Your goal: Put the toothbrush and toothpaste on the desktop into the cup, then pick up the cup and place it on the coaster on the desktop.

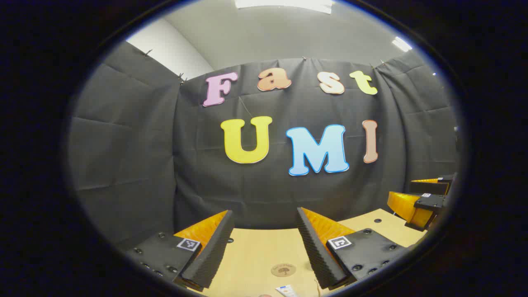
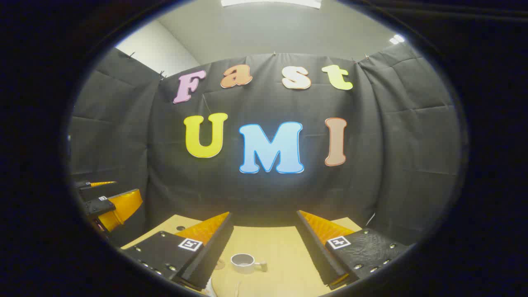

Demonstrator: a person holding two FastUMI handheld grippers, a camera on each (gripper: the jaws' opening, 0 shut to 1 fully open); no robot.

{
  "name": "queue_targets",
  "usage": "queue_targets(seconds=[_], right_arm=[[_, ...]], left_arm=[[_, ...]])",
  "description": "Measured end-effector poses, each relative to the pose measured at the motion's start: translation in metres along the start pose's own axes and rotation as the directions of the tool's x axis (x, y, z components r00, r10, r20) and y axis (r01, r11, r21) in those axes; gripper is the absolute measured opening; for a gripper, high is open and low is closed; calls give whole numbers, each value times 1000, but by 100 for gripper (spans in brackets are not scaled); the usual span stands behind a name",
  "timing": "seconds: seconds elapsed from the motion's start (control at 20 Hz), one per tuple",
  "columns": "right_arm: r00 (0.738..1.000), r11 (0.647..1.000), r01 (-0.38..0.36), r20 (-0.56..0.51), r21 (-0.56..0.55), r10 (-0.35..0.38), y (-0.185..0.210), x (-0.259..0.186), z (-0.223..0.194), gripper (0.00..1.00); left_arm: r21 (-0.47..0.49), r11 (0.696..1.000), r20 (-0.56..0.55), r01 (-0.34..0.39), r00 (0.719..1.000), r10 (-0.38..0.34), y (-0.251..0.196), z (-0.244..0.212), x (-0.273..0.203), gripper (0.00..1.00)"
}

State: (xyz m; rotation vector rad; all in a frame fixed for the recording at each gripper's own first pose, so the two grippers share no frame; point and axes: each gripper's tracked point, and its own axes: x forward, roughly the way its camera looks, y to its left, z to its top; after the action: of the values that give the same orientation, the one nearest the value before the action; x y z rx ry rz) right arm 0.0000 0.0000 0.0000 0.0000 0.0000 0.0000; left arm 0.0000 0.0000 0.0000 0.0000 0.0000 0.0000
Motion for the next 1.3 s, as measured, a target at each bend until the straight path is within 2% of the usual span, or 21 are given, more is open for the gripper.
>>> queue_targets(seconds=[0.5, 0.7, 0.85, 1.1, 1.3], right_arm=[[1000, 1000, 1, 5, -11, -1, -3, 1, 0, 94], [1000, 1000, 0, -20, -11, 0, -4, 4, -9, 94], [998, 999, -40, -57, -13, 39, 7, 7, -20, 94], [976, 992, -124, -186, -30, 116, 32, 15, -65, 94], [931, 986, -164, -334, -15, 150, 46, 20, -112, 94]], left_arm=[[-13, 1000, -9, -14, 1000, 14, 0, -4, -2, 96], [-37, 999, -47, -10, 999, 8, 0, -18, 3, 96], [-63, 998, -106, -2, 994, -4, -3, -38, 10, 96], [-92, 996, -277, 17, 960, -42, -10, -105, 18, 96], [-101, 994, -415, 36, 907, -75, -15, -158, 20, 96]])
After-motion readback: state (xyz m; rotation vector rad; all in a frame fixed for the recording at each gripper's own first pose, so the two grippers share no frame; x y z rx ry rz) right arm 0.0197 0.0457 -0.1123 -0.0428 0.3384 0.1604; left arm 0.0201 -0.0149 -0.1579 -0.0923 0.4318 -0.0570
